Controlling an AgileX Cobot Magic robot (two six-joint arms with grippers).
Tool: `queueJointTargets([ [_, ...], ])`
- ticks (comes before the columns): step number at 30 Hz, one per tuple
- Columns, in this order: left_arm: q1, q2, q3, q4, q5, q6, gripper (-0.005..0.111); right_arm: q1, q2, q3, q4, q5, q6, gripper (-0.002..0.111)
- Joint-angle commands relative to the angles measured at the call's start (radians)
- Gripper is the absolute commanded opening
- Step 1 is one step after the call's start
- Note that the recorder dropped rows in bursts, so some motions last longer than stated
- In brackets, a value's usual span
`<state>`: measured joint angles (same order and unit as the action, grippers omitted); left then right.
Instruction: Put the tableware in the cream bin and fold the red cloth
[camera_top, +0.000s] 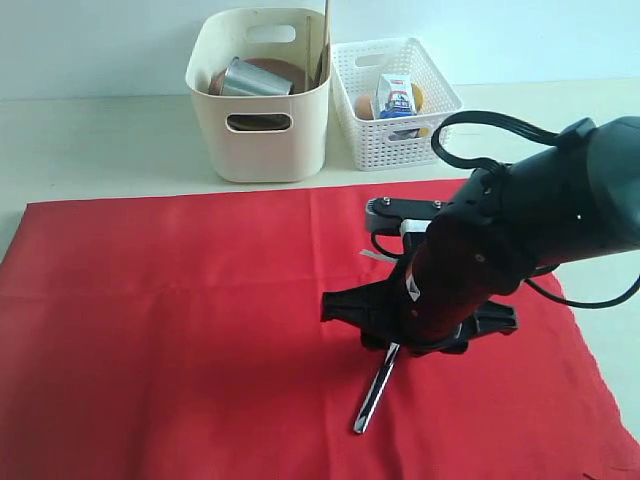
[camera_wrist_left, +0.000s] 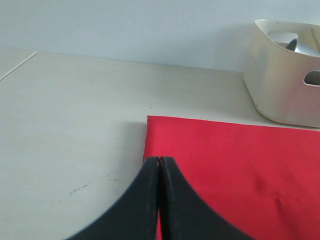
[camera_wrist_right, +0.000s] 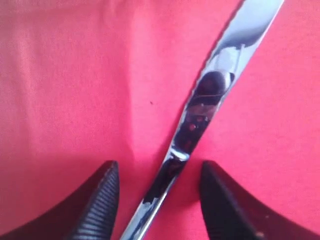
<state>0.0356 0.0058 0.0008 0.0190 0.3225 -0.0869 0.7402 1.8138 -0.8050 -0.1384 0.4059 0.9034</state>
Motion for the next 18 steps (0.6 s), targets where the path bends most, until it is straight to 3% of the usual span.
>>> queueJointTargets([
  [1, 0.001, -0.006, -0.001, -0.003, -0.006, 0.004, 0.001, -0.001, 0.026, 0.000, 0.002, -0.019, 0.005, 0.038],
  [12, 0.001, -0.006, -0.001, -0.003, -0.006, 0.004, 0.001, -0.001, 0.010, 0.000, 0.002, 0.013, 0.042, 0.001],
  [18, 0.001, -0.006, -0.001, -0.003, -0.006, 0.004, 0.001, -0.001, -0.081, 0.000, -0.013, 0.017, 0.042, 0.000],
])
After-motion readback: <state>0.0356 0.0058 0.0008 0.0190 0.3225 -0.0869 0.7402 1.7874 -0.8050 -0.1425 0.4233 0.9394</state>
